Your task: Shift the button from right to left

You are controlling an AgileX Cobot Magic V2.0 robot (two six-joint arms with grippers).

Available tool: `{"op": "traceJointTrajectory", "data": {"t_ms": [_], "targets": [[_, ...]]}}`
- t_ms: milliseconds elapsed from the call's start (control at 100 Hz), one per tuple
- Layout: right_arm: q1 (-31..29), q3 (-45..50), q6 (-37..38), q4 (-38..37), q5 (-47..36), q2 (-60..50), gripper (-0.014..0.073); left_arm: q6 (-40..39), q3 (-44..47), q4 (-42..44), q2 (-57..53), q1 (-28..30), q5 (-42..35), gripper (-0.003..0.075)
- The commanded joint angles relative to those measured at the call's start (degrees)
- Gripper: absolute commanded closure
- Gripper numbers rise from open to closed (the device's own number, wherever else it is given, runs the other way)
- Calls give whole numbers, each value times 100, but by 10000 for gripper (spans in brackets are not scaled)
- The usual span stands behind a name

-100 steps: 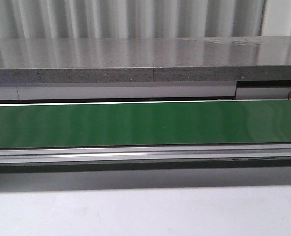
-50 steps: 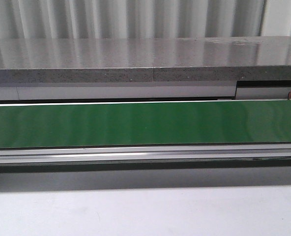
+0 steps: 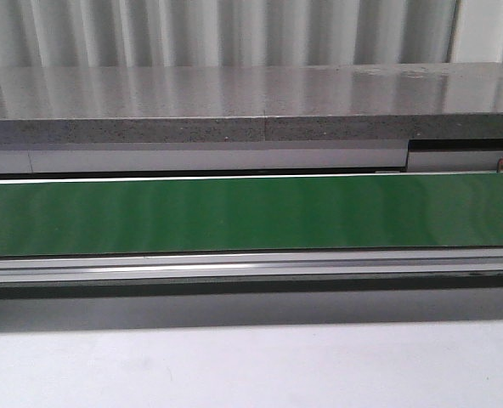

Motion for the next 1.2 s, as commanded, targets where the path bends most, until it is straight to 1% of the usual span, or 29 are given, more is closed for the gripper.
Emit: {"op": "traceJointTrajectory", "data": {"t_ms": [0, 300, 430, 520, 580, 710, 800, 1010, 1190], "targets": [[10, -142, -30, 48, -350, 32, 662, -89, 135, -17, -188, -40, -499, 740], [81, -39, -24, -63, -555, -53, 662, -89, 135, -17, -188, -40, -499, 740], [292, 395, 91, -283, -1189, -364, 662, -89, 135, -17, -188, -40, -499, 740], [434, 809, 486, -624, -1740, -701, 662, -89, 135, -17, -188, -40, -499, 740], [497, 1077, 952, -922, -2069, -959, 662, -89, 135, -17, -188, -40, -499, 740], [571, 1794, 2127, -1855, -2694, -1564, 662, -89, 135, -17, -188, -40, -499, 740], [571, 2225, 2698, -2196, -2917, -1955, 662, -89, 135, -17, -188, -40, -499, 740], [571, 2936, 2801, -2179, -3189, -2625, 662, -89, 135, -17, -188, -40, -499, 740], [571, 3270, 2801, -2146, -3683, -2631, 662, -89, 135, -17, -188, -40, -499, 740]]}}
